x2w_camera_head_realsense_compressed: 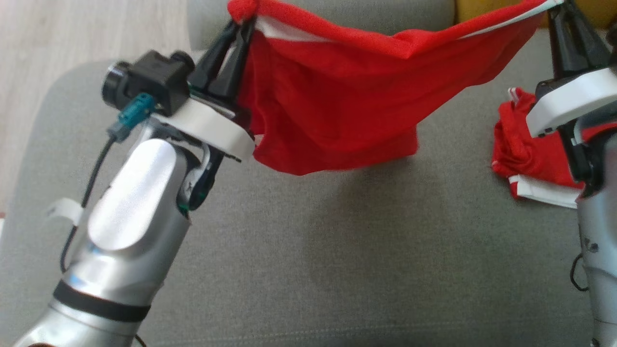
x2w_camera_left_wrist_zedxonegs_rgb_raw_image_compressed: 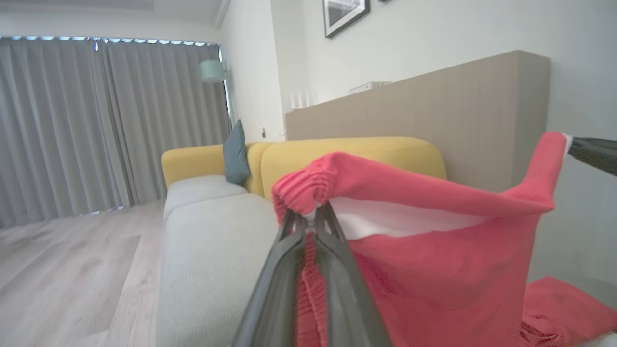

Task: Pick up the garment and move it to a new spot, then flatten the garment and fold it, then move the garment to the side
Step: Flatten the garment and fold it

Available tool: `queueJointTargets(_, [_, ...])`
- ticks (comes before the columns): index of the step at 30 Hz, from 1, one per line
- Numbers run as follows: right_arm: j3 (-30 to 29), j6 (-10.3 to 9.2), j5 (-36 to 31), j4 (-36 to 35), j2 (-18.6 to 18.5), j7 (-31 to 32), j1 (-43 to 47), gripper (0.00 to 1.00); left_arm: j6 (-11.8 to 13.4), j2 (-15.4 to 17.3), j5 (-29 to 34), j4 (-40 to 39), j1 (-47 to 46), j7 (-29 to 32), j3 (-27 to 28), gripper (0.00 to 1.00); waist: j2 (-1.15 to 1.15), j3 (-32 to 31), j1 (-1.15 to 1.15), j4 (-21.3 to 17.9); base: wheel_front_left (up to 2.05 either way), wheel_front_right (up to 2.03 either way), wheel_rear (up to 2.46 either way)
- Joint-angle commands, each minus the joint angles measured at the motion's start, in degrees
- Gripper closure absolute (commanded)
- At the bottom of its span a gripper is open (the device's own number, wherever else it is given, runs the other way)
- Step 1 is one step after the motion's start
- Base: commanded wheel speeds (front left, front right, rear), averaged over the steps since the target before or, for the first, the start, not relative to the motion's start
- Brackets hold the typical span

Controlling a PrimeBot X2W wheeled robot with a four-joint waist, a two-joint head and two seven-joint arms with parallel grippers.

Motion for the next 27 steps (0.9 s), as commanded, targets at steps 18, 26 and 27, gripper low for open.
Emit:
queueJointTargets(18, [-3.2,-0.04,-0.1,-24.8,3.0,13.8,7.3,1.00,4.2,11.4,-2.7,-28.4,1.9,17.4,5.6,1.00,0.00,0.9,0.00,1.1,0.00,0.00,0.00])
queueJointTargets(26, [1.2,-0.04,1.7,-9.1,1.6,11.9,-14.1,1.00,-0.4,10.0,-6.0,-14.1,-13.6,18.6,7.8,1.00,0.00,11.3,0.00,-0.6,0.00,0.00,0.00])
queueJointTargets(27, [2.2,-0.04,1.4,-5.7,1.4,10.7,-17.5,1.00,-0.8,9.8,-5.8,-11.1,-16.3,17.9,8.2,1.00,0.00,12.4,0.00,-0.8,0.00,0.00,0.00])
